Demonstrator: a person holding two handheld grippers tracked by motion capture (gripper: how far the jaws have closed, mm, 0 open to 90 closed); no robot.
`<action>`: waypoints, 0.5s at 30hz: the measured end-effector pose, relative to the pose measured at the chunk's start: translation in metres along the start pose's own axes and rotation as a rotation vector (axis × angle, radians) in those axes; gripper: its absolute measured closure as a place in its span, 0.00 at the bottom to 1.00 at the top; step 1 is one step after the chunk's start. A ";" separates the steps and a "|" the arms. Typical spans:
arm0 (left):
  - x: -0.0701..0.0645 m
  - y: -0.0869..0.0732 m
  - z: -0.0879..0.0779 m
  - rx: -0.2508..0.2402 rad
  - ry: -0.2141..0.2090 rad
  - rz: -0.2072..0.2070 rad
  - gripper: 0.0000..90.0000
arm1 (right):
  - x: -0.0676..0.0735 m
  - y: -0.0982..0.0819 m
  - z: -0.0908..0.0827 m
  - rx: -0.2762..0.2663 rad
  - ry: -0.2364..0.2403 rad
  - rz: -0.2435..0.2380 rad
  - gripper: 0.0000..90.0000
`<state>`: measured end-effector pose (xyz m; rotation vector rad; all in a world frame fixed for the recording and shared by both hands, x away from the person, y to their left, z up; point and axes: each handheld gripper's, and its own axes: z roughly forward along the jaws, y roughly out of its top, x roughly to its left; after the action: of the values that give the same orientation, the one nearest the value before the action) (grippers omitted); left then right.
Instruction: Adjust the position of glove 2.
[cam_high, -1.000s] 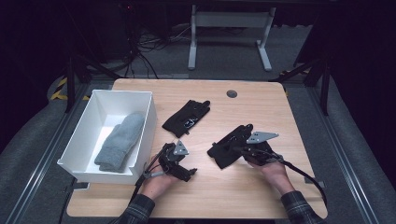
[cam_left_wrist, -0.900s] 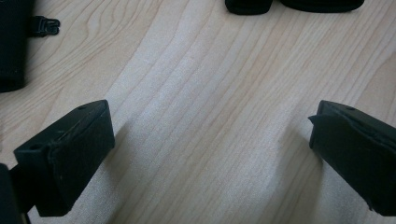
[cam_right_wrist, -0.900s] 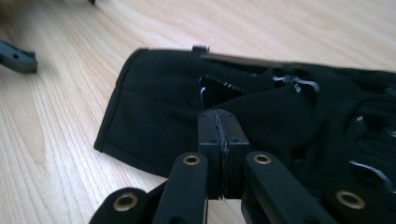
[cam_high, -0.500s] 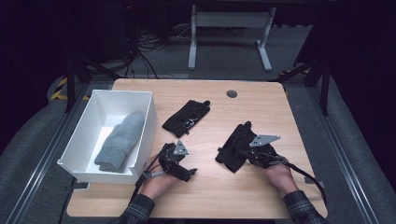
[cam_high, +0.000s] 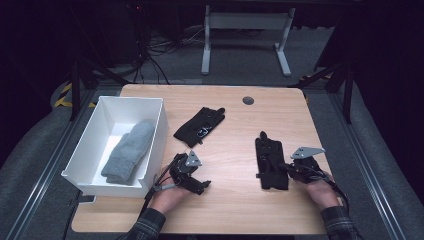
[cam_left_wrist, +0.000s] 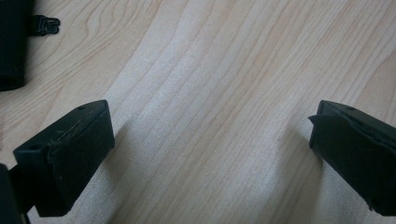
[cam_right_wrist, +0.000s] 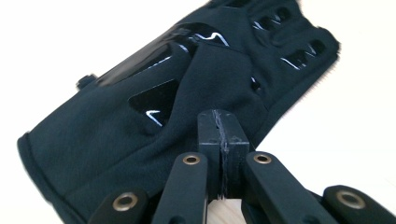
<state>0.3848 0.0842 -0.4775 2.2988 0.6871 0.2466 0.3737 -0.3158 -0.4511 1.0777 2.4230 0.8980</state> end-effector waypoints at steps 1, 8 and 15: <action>0.000 0.000 0.000 0.000 0.000 0.000 0.00 | -0.001 -0.002 -0.002 -0.001 0.002 0.003 1.00; 0.000 0.000 0.000 0.000 0.000 0.000 0.00 | 0.000 0.017 -0.005 -0.092 0.029 -0.001 1.00; 0.000 0.000 0.000 0.000 0.000 -0.001 0.00 | 0.004 0.041 0.018 -0.101 0.054 -0.035 1.00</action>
<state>0.3848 0.0842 -0.4775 2.2982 0.6884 0.2462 0.4029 -0.2846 -0.4376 0.9842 2.4034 1.0381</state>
